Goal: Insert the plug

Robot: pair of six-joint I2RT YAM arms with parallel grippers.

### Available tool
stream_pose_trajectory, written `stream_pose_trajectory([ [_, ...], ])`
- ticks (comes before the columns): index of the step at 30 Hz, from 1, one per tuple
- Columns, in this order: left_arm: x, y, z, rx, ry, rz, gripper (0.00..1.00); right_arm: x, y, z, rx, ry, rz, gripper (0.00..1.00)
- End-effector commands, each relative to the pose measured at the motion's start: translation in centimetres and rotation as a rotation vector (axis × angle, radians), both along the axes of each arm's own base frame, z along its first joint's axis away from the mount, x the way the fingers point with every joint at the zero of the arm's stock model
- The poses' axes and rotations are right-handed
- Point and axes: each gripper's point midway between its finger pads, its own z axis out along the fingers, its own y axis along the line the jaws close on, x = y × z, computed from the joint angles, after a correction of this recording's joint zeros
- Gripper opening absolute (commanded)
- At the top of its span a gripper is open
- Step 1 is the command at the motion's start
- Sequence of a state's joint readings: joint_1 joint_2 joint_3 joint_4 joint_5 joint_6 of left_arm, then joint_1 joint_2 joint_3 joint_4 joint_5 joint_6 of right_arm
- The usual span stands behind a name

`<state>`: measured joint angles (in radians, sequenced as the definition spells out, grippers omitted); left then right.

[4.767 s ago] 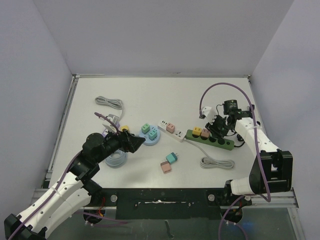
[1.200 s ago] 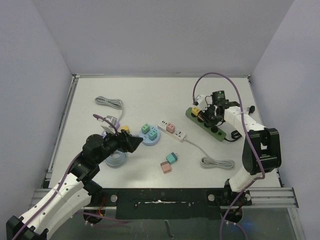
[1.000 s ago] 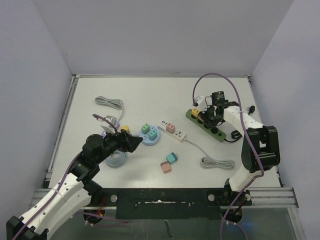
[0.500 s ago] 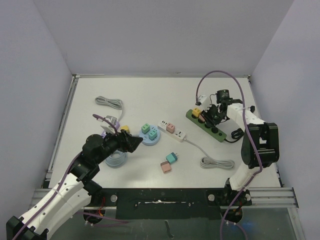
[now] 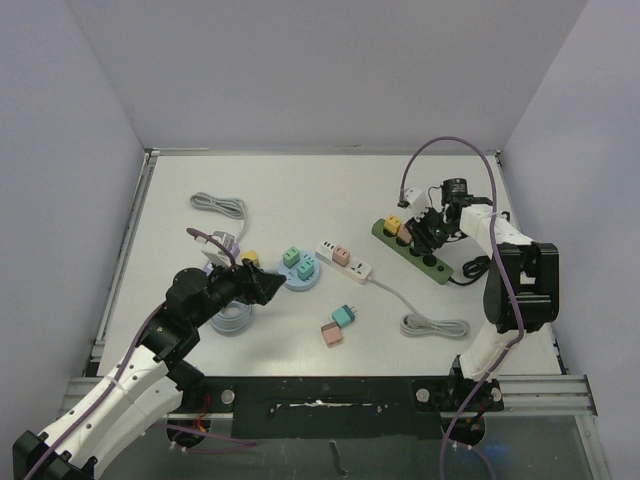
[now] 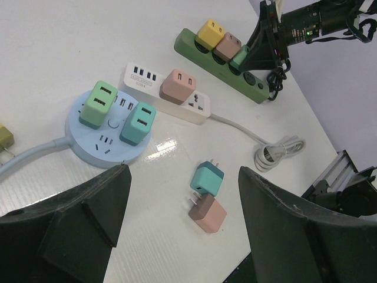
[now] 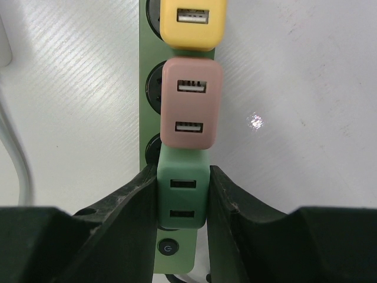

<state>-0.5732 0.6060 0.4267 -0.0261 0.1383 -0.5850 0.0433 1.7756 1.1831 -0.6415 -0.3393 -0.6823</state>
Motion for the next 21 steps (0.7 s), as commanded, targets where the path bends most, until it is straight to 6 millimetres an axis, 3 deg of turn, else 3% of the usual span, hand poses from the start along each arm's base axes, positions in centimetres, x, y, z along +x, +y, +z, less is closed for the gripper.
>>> stream_pose_trajectory([
  [1, 0.4, 0.0, 1.7, -0.016, -0.058, 0.001, 0.72, -6.1, -2.9, -7.3, -0.19, 0.309, -0.025, 0.0],
  [3, 0.4, 0.0, 1.8, -0.017, -0.061, -0.002, 0.72, -3.7, -2.5, -5.2, -0.163, 0.229, -0.059, 0.0],
  [4, 0.3, 0.0, 1.8, -0.018, -0.061, -0.005, 0.72, -2.6, -2.2, -4.0, -0.147, 0.188, -0.076, 0.05],
  [8, 0.2, 0.0, 2.0, -0.018, -0.067, -0.005, 0.72, 0.7, -1.6, 1.0, -0.095, 0.034, -0.132, 0.54],
  [11, 0.2, 0.0, 2.0, -0.015, -0.07, -0.007, 0.72, 2.5, -1.5, 5.5, -0.056, -0.088, -0.157, 0.74],
  [17, 0.5, -0.1, 2.2, -0.012, -0.072, -0.005, 0.72, 3.9, -1.3, 15.1, 0.051, -0.333, -0.207, 0.83],
  [21, 0.6, -0.2, 2.3, -0.017, -0.068, -0.005, 0.72, 3.1, -0.3, 19.2, 0.174, -0.396, -0.314, 0.91],
])
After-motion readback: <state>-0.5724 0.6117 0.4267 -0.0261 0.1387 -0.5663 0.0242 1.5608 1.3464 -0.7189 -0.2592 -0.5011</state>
